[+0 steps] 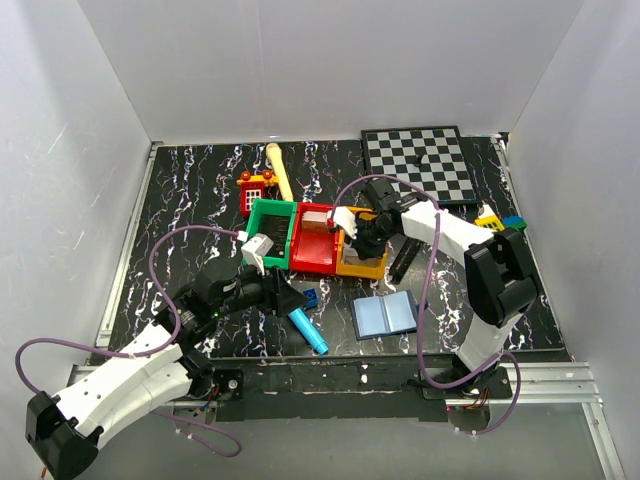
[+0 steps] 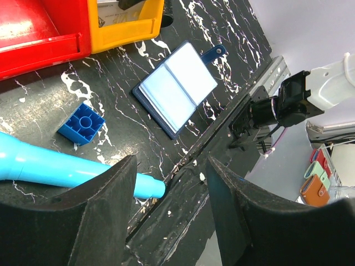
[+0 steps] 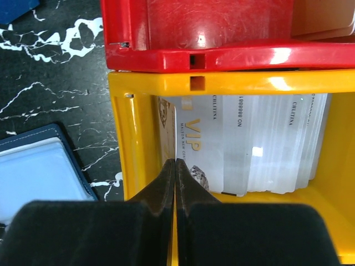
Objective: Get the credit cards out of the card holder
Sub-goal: Place the credit card in the storage box.
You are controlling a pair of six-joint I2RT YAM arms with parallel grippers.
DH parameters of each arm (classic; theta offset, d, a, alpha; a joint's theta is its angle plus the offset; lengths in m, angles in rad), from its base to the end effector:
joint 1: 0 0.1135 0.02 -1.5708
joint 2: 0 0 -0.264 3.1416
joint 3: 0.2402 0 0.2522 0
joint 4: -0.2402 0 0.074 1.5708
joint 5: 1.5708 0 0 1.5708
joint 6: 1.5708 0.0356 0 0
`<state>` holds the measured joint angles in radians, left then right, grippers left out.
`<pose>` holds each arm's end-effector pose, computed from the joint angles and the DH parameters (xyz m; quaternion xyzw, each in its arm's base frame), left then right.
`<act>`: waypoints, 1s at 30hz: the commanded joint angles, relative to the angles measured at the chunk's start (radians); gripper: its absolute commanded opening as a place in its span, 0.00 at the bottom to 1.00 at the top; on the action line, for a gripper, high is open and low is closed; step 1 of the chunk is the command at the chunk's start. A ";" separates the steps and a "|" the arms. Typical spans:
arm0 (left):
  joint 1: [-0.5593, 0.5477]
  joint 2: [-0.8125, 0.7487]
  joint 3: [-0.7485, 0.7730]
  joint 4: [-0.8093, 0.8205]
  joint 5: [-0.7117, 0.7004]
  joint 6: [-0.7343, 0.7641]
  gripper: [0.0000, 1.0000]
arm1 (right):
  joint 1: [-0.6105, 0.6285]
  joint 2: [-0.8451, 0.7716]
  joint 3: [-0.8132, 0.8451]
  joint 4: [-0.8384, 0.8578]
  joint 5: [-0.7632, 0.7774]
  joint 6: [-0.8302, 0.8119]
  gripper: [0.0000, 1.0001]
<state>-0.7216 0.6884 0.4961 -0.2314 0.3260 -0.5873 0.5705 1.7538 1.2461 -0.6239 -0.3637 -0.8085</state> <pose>0.1173 -0.1184 0.2490 0.1435 0.8211 -0.4341 0.3418 0.2935 0.2034 0.2093 -0.6410 0.7156 0.1498 0.2337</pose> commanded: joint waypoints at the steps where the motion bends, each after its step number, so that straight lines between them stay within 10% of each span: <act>1: 0.005 -0.009 -0.013 0.017 0.008 -0.003 0.51 | 0.011 0.036 0.027 0.026 0.065 0.015 0.01; 30: 0.005 0.005 -0.019 0.024 0.015 -0.009 0.51 | 0.035 0.039 0.010 0.147 0.243 0.032 0.01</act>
<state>-0.7216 0.6952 0.4828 -0.2241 0.3298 -0.5953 0.6044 1.7718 1.2530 -0.4973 -0.1772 -0.7742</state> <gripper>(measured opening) 0.515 0.022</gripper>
